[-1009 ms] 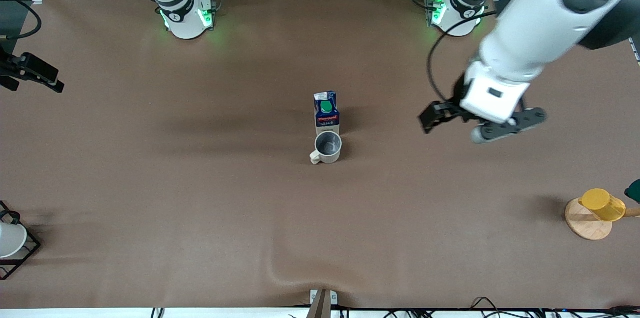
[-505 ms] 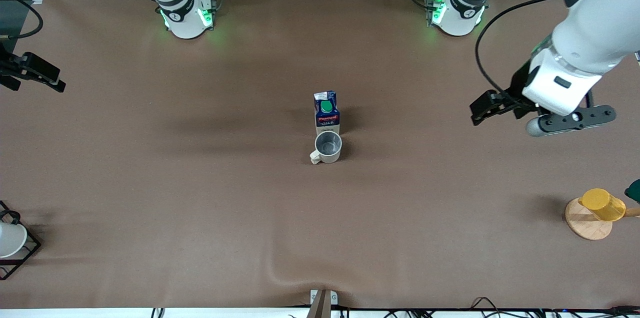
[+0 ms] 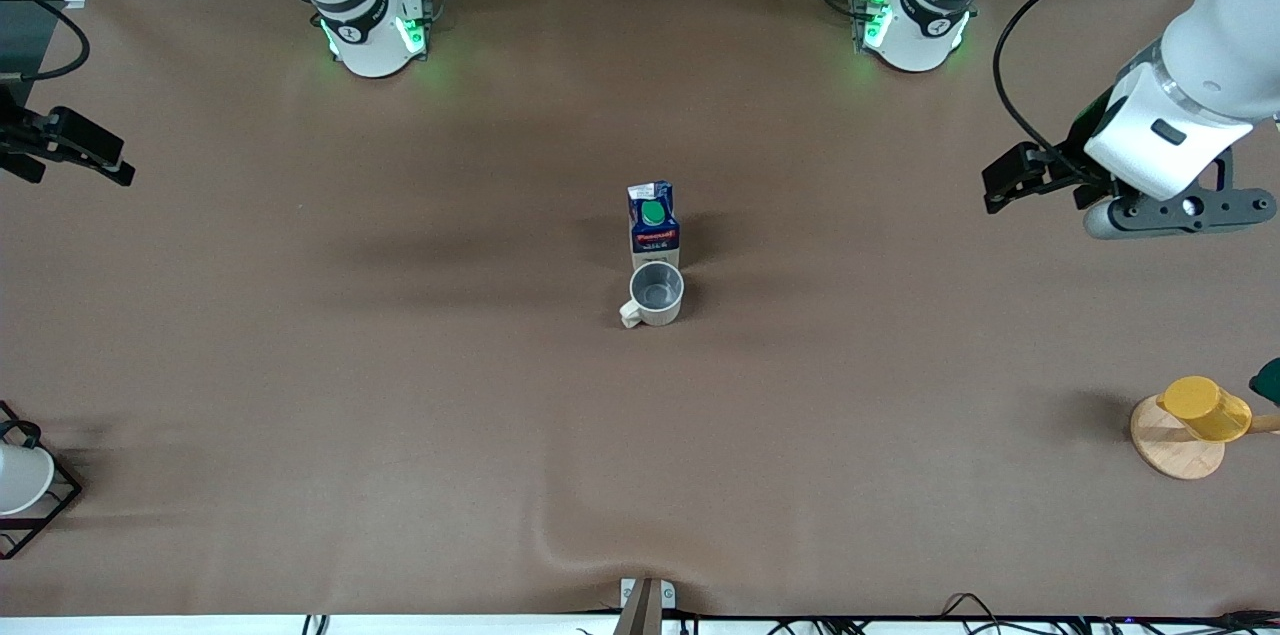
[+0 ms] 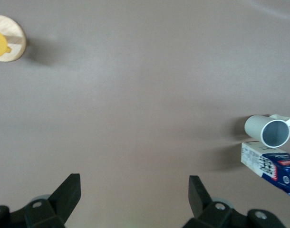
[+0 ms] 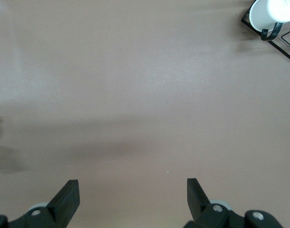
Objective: Place milk next to cup
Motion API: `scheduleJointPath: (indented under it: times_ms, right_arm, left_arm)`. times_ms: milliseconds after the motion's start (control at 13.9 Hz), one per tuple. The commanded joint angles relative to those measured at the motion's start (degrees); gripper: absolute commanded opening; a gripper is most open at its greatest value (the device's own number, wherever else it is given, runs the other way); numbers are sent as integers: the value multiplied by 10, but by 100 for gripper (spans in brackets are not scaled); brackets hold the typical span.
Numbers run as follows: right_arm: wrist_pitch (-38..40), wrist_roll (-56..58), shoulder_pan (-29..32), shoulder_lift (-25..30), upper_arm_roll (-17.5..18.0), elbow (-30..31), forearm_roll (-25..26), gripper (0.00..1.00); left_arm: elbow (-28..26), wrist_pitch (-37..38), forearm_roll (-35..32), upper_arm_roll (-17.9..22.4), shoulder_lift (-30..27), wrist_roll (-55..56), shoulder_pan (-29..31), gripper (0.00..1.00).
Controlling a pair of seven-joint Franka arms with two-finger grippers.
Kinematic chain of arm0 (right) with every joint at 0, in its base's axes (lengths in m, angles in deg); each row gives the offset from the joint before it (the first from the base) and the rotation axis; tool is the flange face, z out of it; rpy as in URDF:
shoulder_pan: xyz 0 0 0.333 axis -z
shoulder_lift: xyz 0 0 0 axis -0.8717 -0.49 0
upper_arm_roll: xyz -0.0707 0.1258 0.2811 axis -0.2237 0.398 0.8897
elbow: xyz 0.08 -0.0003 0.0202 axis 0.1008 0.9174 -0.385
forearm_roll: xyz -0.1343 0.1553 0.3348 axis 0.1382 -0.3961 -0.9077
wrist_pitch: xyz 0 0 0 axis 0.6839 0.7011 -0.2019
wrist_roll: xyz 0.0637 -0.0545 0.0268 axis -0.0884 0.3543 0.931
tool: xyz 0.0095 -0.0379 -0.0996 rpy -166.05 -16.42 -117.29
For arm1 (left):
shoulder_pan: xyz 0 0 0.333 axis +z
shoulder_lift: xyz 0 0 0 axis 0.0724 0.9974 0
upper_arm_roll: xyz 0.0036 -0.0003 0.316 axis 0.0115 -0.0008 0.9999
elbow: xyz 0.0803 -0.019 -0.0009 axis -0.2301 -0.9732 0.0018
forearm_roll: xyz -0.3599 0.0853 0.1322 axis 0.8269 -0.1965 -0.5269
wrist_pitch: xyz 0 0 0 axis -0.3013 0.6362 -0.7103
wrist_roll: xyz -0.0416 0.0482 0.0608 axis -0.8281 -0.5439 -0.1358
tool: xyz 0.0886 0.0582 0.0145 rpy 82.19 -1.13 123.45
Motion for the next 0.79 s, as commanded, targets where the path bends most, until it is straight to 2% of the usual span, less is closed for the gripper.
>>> scheduleJointPath:
  times_ms: [0,72,144,360,721]
  right_arm:
    - [7,-9,0,0,2,-6,-3,100]
    - [7,-10,0,0,2,-6,-3,100]
    - [8,-9,0,0,2,-6,-3,100]
    - [7,-9,0,0,2,-6,-3,100]
    - [7,-10,0,0,2,-6,-3,100]
  left_arm:
    - [-85,-21,-5,18,-79,-40,-3,100]
    - [-112,-35,-4,20,-99,-48,-2,100]
    - [-116,-36,-4,21,-101,-55,2,100]
    - [-110,-33,-1,49,-94,-107,2,100]
    - [-100,-28,-6,49,-86,-109,-2,100]
